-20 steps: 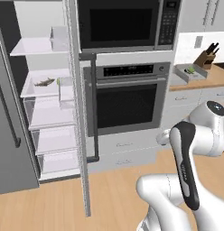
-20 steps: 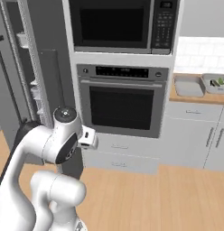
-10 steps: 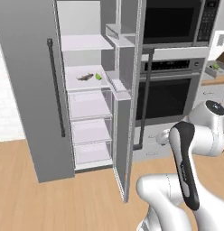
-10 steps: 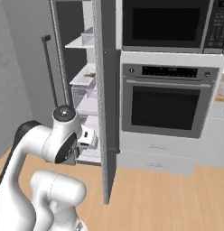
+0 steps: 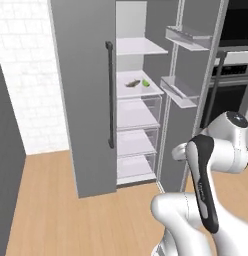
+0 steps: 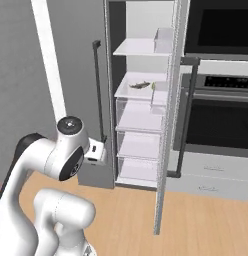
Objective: Place one lemon wedge and one fish in each tupperware on the nearby counter, to pack two identical lunches.
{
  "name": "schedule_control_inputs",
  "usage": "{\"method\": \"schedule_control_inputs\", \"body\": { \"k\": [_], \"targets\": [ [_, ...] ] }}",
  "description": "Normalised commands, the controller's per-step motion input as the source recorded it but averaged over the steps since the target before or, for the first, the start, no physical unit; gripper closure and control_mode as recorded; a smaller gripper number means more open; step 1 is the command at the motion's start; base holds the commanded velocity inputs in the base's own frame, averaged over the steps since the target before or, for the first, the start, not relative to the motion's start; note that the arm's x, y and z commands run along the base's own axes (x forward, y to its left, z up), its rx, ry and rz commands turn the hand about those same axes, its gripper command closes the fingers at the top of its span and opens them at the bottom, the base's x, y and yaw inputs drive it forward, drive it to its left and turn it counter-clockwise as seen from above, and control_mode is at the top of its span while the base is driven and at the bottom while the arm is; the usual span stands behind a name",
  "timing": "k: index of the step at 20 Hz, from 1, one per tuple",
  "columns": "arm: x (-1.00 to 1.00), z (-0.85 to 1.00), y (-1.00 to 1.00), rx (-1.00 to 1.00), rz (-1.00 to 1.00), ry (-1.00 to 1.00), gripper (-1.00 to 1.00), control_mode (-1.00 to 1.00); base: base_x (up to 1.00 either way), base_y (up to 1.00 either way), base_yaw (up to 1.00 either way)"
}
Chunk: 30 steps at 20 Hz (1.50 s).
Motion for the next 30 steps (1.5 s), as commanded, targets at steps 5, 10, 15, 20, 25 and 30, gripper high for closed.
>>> {"method": "schedule_control_inputs", "body": {
  "k": [5, 10, 15, 20, 25, 30],
  "targets": [
    [0.00, 0.00, 0.00, 0.00, 0.00, 0.00, -1.00, 1.00, 0.87, 0.04, -0.11],
    [0.00, 0.00, 0.00, 0.00, 0.00, 0.00, -1.00, 1.00, 0.92, -0.02, -0.08],
    [0.00, 0.00, 0.00, 0.00, 0.00, 0.00, -1.00, 1.00, 0.80, -0.01, -0.07],
    [0.00, 0.00, 0.00, 0.00, 0.00, 0.00, -1.00, 1.00, 0.73, 0.00, -0.05],
    [0.00, 0.00, 0.00, 0.00, 0.00, 0.00, -1.00, 1.00, 0.64, -0.04, -0.04],
    [0.40, 0.00, -0.08, 0.00, -0.01, 0.01, -1.00, -1.00, 0.21, -0.08, -0.01]
  ]
}}
